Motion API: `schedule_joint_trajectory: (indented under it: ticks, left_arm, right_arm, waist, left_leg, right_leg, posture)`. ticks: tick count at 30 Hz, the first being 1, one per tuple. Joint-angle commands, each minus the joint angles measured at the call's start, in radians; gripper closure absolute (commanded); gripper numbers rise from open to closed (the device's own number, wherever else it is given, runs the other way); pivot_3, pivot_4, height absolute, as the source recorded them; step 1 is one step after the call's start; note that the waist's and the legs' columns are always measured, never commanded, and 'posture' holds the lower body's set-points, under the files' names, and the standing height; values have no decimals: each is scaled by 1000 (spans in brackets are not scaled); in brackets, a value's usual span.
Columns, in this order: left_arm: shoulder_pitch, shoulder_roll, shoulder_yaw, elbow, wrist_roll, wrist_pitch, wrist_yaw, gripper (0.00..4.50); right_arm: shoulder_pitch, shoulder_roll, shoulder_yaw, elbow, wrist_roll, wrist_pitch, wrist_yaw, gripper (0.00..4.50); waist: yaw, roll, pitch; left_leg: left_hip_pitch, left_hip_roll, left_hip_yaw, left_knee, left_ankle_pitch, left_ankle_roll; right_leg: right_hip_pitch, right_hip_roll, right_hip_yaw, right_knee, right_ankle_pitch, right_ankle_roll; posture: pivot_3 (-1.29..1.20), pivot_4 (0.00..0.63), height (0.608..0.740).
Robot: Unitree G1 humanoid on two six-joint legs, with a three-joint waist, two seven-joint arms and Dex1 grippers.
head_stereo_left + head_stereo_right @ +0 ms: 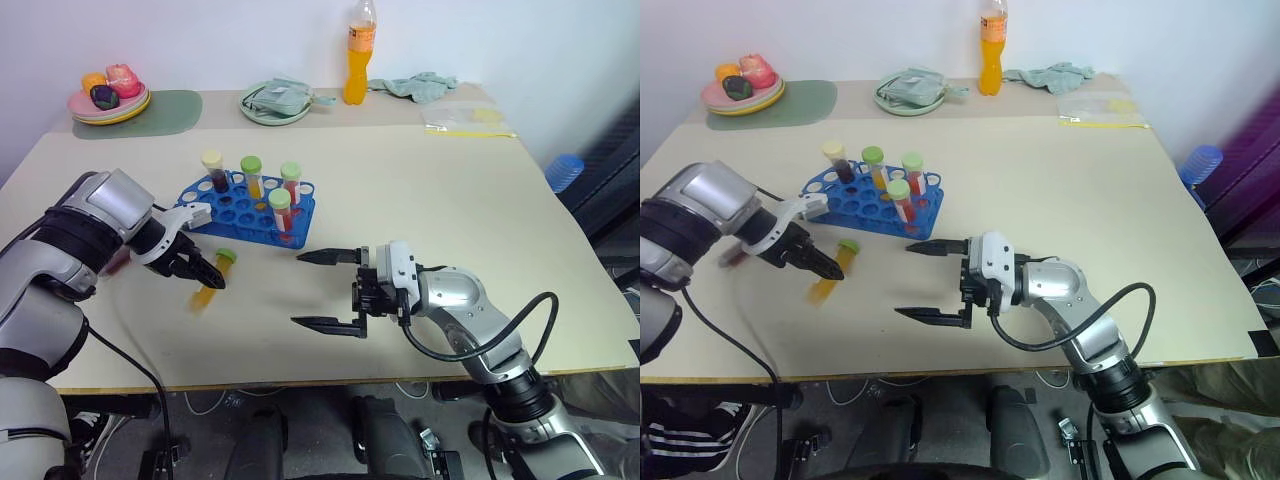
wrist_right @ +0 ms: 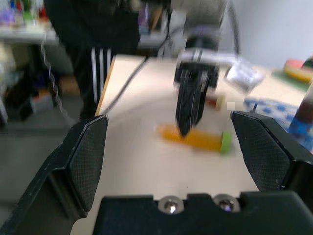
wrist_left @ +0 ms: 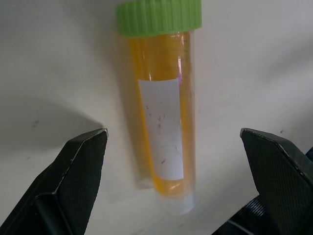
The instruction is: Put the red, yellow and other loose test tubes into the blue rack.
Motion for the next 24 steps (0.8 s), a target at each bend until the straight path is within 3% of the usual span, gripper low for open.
schedule_joint_trajectory:
  ticks: [1,5,9,10,14,17,20,22,24]
  left_arm:
    - [5,-1,23,-2,35,-20,-5,0]
    - [16,-7,27,0,54,-31,-10,1319]
    - [29,-1,34,-10,62,-19,-14,3451]
    - [27,1,34,-10,62,-14,-18,3759]
    - [16,53,50,-50,51,25,-42,3775]
    - [12,87,153,-62,37,60,5,3775]
    - [99,139,342,-202,-2,55,94,3775]
    - [225,150,539,-337,-32,-4,188,3775]
    - [389,93,798,-517,-70,-80,294,3775]
  right_arm:
    - [-12,-15,-1,-41,2,6,8,48]
    - [-7,-26,-2,-37,5,19,12,0]
    - [-5,-24,4,-26,-10,3,14,0]
    - [-7,-22,4,-22,-14,-3,14,0]
    - [-2,-29,0,-16,-25,-11,18,0]
    - [14,-53,-9,-16,-34,-6,24,0]
    - [31,-104,-9,-21,-38,64,27,0]
    - [45,-123,-13,-26,-39,50,34,0]
    - [56,-138,-31,-43,-10,92,30,0]
  waist:
    - [0,0,0]
    - [-1,0,0]
    - [0,0,0]
    - [0,0,0]
    - [-2,0,0]
    - [-1,0,0]
    - [-1,-1,0]
    - [-1,0,0]
    - [0,1,0]
  left_leg:
    - [0,0,0,0,0,0]
    - [0,0,0,1,0,0]
    - [0,0,0,3,0,0]
    - [0,0,0,4,0,0]
    - [-1,0,0,6,0,0]
    - [0,0,0,7,0,1]
    - [-1,0,-1,9,-1,1]
    - [-1,0,0,9,-1,1]
    - [0,0,-1,9,-1,2]
  right_leg:
    - [0,0,0,0,0,0]
    - [0,0,0,1,0,0]
    - [0,0,0,2,0,0]
    - [0,0,0,3,0,0]
    - [0,0,0,6,0,0]
    - [0,0,0,8,-1,0]
    - [0,0,0,8,-1,0]
    - [0,-1,0,8,-1,0]
    - [0,-1,0,9,-1,-2]
  posture:
    - [0,150,740]
    - [0,150,740]
    - [0,150,740]
    - [0,150,740]
    - [0,150,740]
    - [0,150,740]
    - [0,150,740]
    - [0,150,740]
    - [0,150,740]
